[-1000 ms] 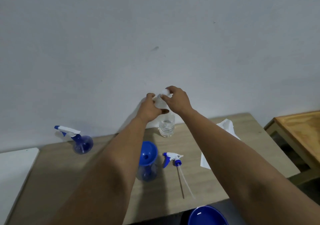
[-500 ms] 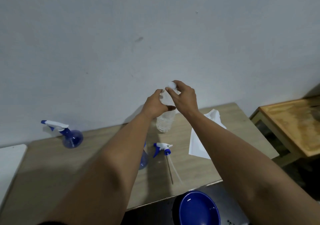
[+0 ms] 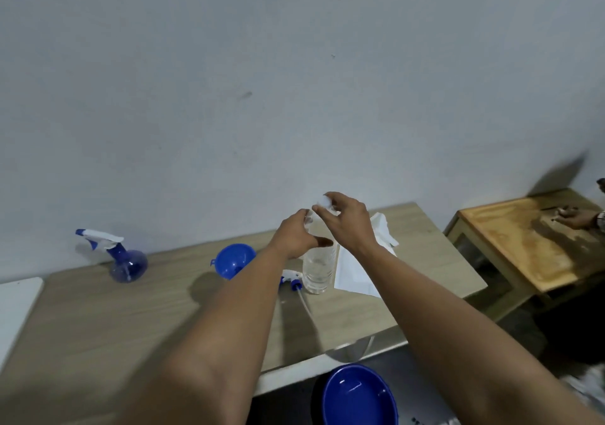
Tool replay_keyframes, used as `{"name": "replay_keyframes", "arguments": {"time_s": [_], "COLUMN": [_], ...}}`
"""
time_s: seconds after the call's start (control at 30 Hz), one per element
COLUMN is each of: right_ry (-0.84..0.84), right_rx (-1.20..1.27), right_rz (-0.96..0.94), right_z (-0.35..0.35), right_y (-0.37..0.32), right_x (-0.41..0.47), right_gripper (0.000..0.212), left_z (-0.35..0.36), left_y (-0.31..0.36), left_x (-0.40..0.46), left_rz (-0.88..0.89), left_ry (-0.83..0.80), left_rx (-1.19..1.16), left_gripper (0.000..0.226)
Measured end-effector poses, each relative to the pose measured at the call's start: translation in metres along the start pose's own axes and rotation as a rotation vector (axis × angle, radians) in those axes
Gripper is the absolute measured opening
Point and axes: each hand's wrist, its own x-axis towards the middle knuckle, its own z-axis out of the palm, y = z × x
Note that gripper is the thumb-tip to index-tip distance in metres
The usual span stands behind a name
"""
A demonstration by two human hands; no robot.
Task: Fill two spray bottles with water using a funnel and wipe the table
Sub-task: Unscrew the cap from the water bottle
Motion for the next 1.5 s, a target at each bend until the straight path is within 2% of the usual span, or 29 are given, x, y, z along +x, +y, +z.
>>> {"name": "replay_keyframes", "arguments": {"time_s": [0.33, 0.43, 0.53, 0.63, 0.77, 0.83, 0.93, 1.0, 1.1, 1.2, 1.27, 1.33, 1.5], "right_ry": [-0.025, -0.053, -0.134, -0.208, -0.146, -0.122, -0.219, -0.237, -0.153, -0.28, -0.326, -0.274, -0.245], "right_rx": [0.08, 0.209, 0.349, 0.445, 0.418, 0.433, 0.449, 0.423, 0.442, 0.502, 0.458, 0.413, 0.356], "right_rz": [0.023, 0.024, 0.009, 0.017, 0.065, 0.058, 0.041, 0.049, 0.07, 0.062, 0.07, 0.085, 0.004], "right_z": [0.011, 0.014, 0.011, 0.006, 0.012, 0.013, 0.008, 0.009, 0.013, 0.007, 0.005, 0.008, 0.004], "right_y": [-0.006, 0.0, 0.002, 0.003, 0.001, 0.002, 0.002, 0.002, 0.003, 0.003, 0.0, -0.001, -0.004], "right_x": [-0.003, -0.003, -0.006, -0.005, -0.004, -0.003, 0.0, 0.001, 0.0, 0.003, 0.005, 0.006, 0.008], "right_gripper": [0.037, 0.034, 0.02, 0.023, 0.038, 0.033, 0.02, 0.027, 0.039, 0.029, 0.038, 0.045, 0.027], "left_z": [0.002, 0.0, 0.0, 0.0, -0.001, -0.001, -0.002, -0.002, -0.001, -0.003, -0.004, -0.003, -0.002], "left_y": [-0.012, -0.014, -0.016, -0.017, -0.015, -0.016, -0.016, -0.015, -0.015, -0.017, -0.018, -0.017, -0.017], "left_x": [-0.019, -0.019, -0.019, -0.022, -0.022, -0.022, -0.022, -0.022, -0.022, -0.022, -0.022, -0.023, -0.021], "left_rz": [0.026, 0.022, 0.031, 0.041, 0.034, 0.031, 0.024, 0.025, 0.022, 0.02, 0.019, 0.01, 0.004], "left_ry": [0.043, 0.039, 0.04, 0.04, 0.032, 0.03, 0.03, 0.028, 0.023, 0.031, 0.035, 0.03, 0.026], "left_rx": [-0.155, -0.124, -0.121, -0.113, -0.091, -0.078, -0.091, -0.091, -0.083, -0.095, -0.106, -0.121, -0.108], "left_gripper": [0.087, 0.089, 0.089, 0.09, 0.086, 0.089, 0.091, 0.089, 0.087, 0.087, 0.084, 0.085, 0.093]}}
